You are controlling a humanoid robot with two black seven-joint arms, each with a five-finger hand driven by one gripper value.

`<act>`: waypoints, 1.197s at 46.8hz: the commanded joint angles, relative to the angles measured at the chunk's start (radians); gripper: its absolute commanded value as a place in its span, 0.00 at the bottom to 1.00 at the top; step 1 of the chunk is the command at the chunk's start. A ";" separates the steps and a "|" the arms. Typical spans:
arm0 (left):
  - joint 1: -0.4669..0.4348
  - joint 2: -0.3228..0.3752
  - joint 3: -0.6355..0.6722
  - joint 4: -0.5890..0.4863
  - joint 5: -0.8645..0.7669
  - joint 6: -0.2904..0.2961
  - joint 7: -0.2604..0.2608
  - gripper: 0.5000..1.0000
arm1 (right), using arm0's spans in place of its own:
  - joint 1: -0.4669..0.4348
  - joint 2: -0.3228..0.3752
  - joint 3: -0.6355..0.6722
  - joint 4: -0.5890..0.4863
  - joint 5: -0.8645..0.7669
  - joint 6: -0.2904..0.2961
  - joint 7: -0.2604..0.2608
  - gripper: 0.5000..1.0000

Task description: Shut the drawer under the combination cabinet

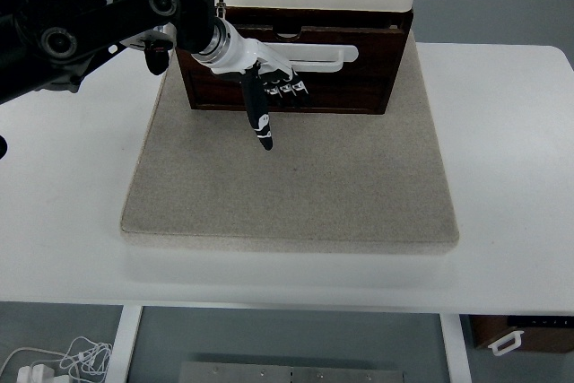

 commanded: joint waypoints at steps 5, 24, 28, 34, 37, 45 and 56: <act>0.000 0.000 -0.002 0.002 -0.002 0.028 -0.009 1.00 | 0.000 0.000 0.000 0.001 0.000 -0.001 0.000 0.90; -0.002 0.009 -0.014 0.040 0.000 0.031 -0.020 1.00 | 0.000 0.000 0.000 -0.001 0.000 0.001 0.000 0.90; 0.000 0.011 -0.014 0.040 0.000 0.029 -0.020 1.00 | 0.000 0.000 0.000 -0.001 0.000 -0.001 0.000 0.90; 0.003 0.012 -0.015 0.043 0.000 0.031 -0.023 1.00 | 0.000 0.000 0.000 -0.001 0.000 0.001 0.000 0.90; 0.004 0.012 -0.015 0.043 0.000 0.034 -0.025 1.00 | 0.000 0.000 0.000 0.001 0.000 0.001 0.000 0.90; 0.008 0.012 -0.015 0.037 -0.002 0.036 -0.026 1.00 | 0.000 0.000 0.000 0.001 0.000 -0.001 0.000 0.90; 0.008 0.009 -0.031 0.012 -0.005 0.034 -0.029 1.00 | 0.000 0.000 0.000 -0.001 0.002 -0.001 0.000 0.90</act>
